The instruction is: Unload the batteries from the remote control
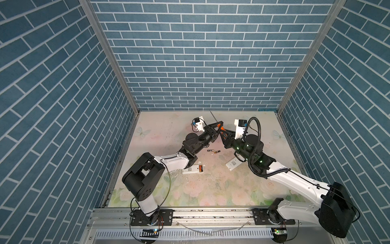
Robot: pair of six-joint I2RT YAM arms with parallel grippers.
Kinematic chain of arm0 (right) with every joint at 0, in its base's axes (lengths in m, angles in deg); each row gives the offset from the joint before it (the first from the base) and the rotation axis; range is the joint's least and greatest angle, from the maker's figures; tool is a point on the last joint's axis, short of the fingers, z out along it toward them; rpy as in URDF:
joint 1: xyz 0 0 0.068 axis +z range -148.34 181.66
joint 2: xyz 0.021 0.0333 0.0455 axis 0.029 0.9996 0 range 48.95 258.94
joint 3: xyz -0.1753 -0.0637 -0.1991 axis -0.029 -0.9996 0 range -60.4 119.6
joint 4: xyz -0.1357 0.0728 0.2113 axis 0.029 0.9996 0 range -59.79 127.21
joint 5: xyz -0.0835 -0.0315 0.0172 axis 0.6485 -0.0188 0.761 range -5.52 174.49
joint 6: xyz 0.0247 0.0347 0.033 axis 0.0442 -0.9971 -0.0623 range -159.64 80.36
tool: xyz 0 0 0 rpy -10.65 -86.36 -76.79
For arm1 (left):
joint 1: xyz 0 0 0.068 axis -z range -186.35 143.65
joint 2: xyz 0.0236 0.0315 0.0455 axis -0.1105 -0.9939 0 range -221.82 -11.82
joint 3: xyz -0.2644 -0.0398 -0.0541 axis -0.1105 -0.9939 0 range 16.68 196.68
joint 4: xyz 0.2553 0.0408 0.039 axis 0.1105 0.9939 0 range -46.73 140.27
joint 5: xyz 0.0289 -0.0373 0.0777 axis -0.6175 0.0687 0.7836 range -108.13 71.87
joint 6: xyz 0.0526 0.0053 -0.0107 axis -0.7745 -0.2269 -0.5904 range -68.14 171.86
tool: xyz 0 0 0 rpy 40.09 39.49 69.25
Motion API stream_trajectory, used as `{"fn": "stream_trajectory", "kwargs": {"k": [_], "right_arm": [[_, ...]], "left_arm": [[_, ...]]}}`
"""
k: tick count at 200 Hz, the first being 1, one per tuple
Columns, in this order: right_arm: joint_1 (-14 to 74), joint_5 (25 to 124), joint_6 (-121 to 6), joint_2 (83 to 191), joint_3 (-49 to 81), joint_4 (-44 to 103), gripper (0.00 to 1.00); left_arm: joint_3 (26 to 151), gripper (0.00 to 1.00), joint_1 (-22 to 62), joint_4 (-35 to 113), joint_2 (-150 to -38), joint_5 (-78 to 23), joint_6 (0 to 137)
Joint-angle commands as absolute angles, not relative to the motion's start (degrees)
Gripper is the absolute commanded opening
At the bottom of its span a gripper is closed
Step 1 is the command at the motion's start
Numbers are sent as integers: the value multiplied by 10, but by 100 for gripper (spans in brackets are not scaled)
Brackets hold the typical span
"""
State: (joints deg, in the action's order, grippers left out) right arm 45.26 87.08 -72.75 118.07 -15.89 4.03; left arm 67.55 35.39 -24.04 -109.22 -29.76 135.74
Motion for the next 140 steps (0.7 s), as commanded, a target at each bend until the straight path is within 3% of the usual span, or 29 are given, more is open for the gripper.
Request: {"fn": "stream_trajectory", "kwargs": {"k": [1,22,43,109,140], "right_arm": [[441,922,-707,1158,-139,6,13],[440,917,-698,1152,-129,36,0],[441,917,-692,1143,-113,94,0],[440,894,-674,1115,-44,323,0],[441,882,-667,1115,2,433,0]], "left_arm": [[651,0,377,-249,-1103,-333,1348],[640,0,376,-255,-1102,-330,1348],[631,0,374,-255,-1101,-326,1342],[600,40,344,-193,-1048,-323,1261],[570,46,323,-165,-1009,-312,1230]]}}
